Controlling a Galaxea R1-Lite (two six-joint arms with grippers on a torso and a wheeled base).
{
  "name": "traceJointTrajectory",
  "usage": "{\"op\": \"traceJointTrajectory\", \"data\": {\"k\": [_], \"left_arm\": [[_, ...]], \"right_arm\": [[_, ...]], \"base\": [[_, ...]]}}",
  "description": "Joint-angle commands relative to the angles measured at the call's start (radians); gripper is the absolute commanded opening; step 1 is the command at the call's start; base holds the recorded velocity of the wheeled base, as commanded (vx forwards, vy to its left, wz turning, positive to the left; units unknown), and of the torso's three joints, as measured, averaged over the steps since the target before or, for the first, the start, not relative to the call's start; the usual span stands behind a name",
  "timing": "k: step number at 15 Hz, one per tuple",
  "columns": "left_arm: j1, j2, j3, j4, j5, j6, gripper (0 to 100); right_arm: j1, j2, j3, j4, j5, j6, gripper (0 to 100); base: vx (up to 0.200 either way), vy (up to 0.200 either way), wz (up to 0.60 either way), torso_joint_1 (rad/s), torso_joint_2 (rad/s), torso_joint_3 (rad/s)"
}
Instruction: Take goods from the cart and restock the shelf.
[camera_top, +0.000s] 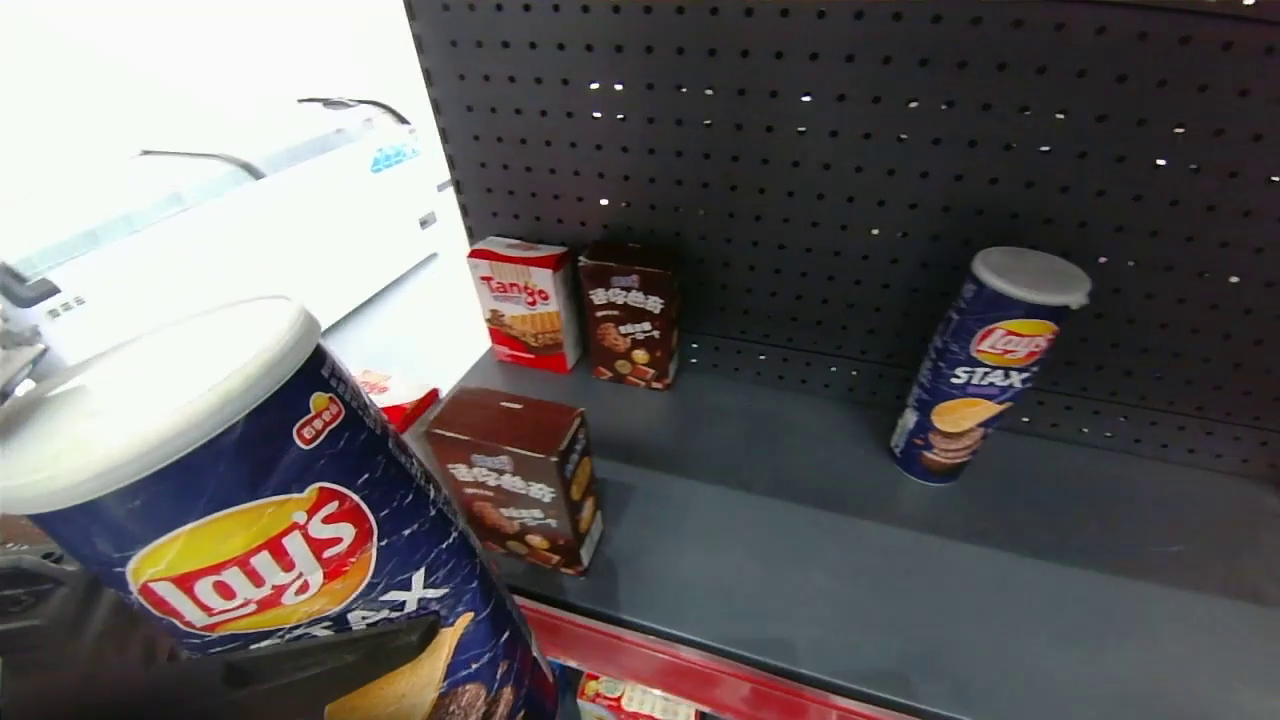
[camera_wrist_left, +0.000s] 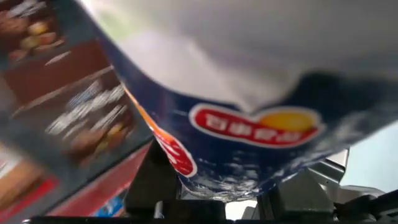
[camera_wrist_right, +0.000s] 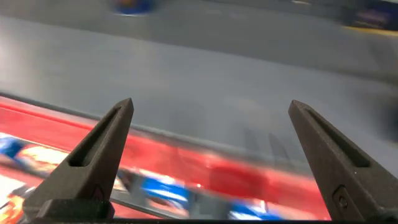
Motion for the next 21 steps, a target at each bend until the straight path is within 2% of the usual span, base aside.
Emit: {"op": "traceJointTrajectory", "data": {"k": [1,4,11,13,21], "left_arm": [[-0.003,0.002,0.001,-0.002,-0.001,0.0,0],[-0.003,0.002,0.008,-0.003,0.001,0.0,0],[-0.001,-0.021,0.039,-0.003,0.001,-0.002,0],[0.0,-0.027,0.039,-0.003,0.001,-0.003,0],[0.009,-0.046,0.048,-0.008,0.002,-0.006,0]], "right_arm": [[0.0,0.002,0.0,0.0,0.0,-0.001,100],[0.0,0.002,0.0,0.0,0.0,0.001,100],[0.0,0.002,0.0,0.0,0.002,-0.001,100],[0.0,0.002,0.0,0.0,0.002,-0.001,100],[0.0,0.002,0.0,0.0,0.003,-0.002,100]], "base": [[0.0,0.0,-0.6,-0.002,0.0,-0.002],[0.0,0.0,-0.6,0.002,0.0,0.004],[0.0,0.0,0.0,0.0,0.0,0.0],[0.0,0.0,-0.6,0.002,0.0,0.005],[0.0,0.0,0.0,0.0,0.0,0.0]]}}
